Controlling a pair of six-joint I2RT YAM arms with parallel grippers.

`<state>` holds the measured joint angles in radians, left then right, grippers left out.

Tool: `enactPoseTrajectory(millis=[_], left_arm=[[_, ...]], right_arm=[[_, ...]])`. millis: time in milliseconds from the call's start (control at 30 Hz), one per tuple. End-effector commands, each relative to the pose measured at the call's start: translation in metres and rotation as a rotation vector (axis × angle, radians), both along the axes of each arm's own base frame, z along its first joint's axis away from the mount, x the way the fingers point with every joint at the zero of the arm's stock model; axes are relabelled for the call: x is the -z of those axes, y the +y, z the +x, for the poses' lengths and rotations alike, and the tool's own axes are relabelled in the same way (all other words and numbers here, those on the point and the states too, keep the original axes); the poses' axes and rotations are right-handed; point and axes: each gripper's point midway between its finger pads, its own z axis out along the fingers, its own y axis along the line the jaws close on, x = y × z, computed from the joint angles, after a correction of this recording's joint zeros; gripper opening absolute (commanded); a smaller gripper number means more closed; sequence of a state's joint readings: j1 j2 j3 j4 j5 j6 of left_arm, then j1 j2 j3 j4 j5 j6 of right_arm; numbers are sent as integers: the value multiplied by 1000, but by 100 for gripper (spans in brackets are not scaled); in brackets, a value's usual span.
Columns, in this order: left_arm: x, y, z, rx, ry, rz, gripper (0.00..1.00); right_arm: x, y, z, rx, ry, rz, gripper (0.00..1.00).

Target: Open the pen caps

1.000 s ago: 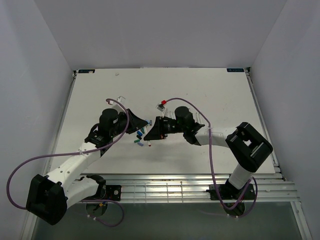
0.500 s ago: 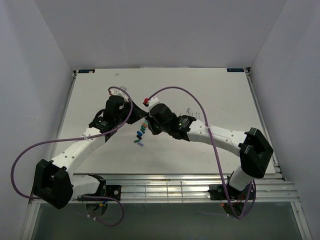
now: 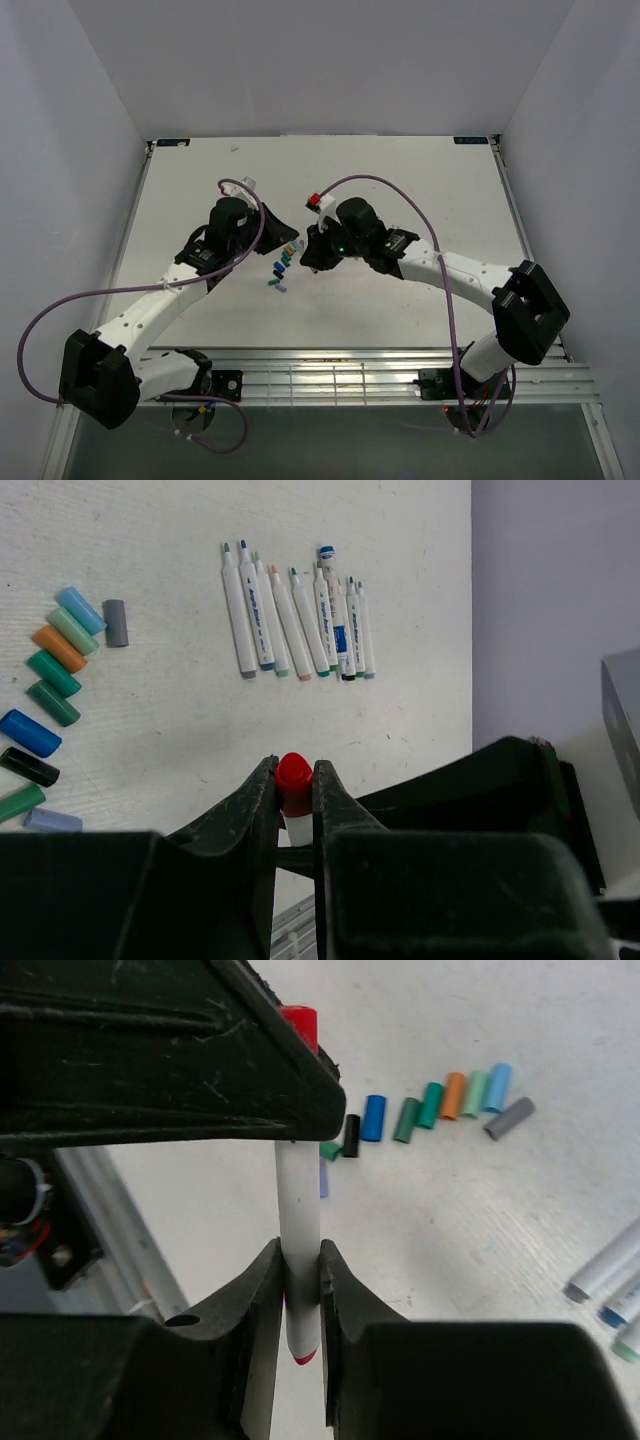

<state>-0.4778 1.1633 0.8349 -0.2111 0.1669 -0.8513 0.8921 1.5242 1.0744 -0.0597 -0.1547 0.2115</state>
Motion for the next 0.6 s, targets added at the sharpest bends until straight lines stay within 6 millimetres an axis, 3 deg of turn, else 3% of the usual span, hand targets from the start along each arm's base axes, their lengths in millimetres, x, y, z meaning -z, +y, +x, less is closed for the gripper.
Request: enactPoseTrajectory(millis=[0, 33, 67, 100, 300, 333, 367, 400, 467, 500, 567], left_arm=[[-2, 12, -4, -15, -47, 23, 0], [-2, 13, -4, -14, -49, 23, 0], [-1, 14, -3, -21, -55, 32, 0], [-1, 15, -2, -25, -59, 36, 0], [4, 20, 1, -51, -69, 62, 0], [4, 21, 1, -55, -73, 61, 0], [4, 24, 2, -68, -76, 65, 0], [7, 28, 4, -94, -77, 75, 0], [5, 31, 6, -112, -84, 83, 0], [3, 31, 8, -120, -90, 82, 0], [2, 37, 13, -157, -104, 95, 0]], right_arm=[[-42, 9, -33, -240, 196, 320, 8], [-57, 12, -36, -269, 211, 377, 8], [-55, 10, -44, -294, 255, 408, 8], [-71, 11, -50, -340, 287, 479, 8], [-80, 9, -59, -378, 386, 537, 8], [-91, 9, -61, -390, 399, 582, 8], [-87, 8, -64, -392, 430, 595, 8], [-103, 7, -72, -447, 499, 681, 8], [-101, 5, -76, -452, 534, 698, 8], [-117, 2, -81, -480, 551, 761, 8], [-115, 2, -82, -487, 603, 798, 8]])
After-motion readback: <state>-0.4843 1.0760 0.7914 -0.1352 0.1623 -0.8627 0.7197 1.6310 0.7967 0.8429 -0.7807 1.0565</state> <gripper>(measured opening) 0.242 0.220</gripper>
